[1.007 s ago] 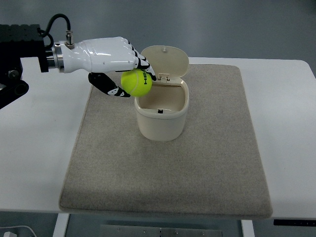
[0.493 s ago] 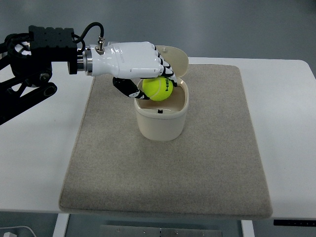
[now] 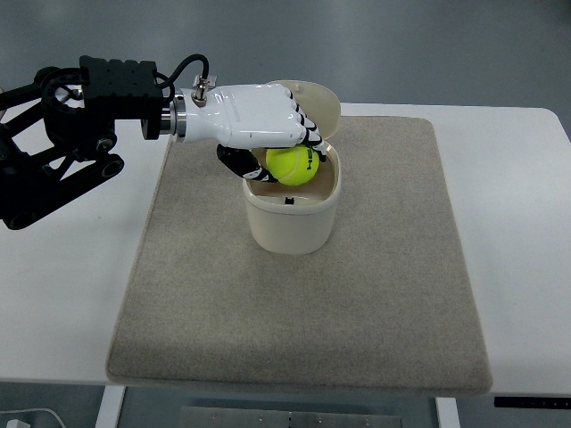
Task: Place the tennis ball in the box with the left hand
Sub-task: 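Open the left hand fingers to drop the ball into the bin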
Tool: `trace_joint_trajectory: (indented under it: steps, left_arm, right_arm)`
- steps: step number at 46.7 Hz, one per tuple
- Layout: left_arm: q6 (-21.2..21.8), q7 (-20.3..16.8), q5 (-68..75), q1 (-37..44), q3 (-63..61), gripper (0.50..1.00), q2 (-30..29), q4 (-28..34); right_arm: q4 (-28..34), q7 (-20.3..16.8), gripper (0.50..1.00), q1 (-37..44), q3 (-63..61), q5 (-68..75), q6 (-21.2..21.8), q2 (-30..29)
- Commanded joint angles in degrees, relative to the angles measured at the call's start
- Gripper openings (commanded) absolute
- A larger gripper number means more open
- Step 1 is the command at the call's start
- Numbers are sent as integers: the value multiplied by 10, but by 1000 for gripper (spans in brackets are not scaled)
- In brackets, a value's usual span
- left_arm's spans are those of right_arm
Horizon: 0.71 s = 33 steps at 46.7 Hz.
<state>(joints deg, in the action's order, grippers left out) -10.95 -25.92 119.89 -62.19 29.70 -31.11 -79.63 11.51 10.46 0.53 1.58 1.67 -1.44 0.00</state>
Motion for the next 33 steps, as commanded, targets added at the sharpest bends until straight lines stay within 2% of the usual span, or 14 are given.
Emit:
trace_joint_trajectory:
  steps: [1,2,5,8,13,24,33]
  left_arm:
    - [2,0,-4,1,0,651,0,-1]
    - [2,0,-5,1,0,704,-1,-1]
    - [2,0,-8,1,0,754,-1,-2]
    - [2,0,-9,1,0,863,-4,-2]
    - [2,-1,-10,2,1,951,-8,-3]
    - [-2,-4,-56,1,1,964,-27,-18]
    - [-12,-7,-158,-4,0,984,-68,-40]
  right_arm:
    - [0,0,938,0,0,0,-1,0]
    - [0,0,938,0,0,0,0,0]
    - [0,0,938,0,0,0,0,0]
    - [0,0,938,0,0,0,-1,0]
    - [0,0,938,0,0,0,-1,0]
    - [-1,0,938,0,0,0,0,0]
    - [0,0,938,0,0,0,0,0]
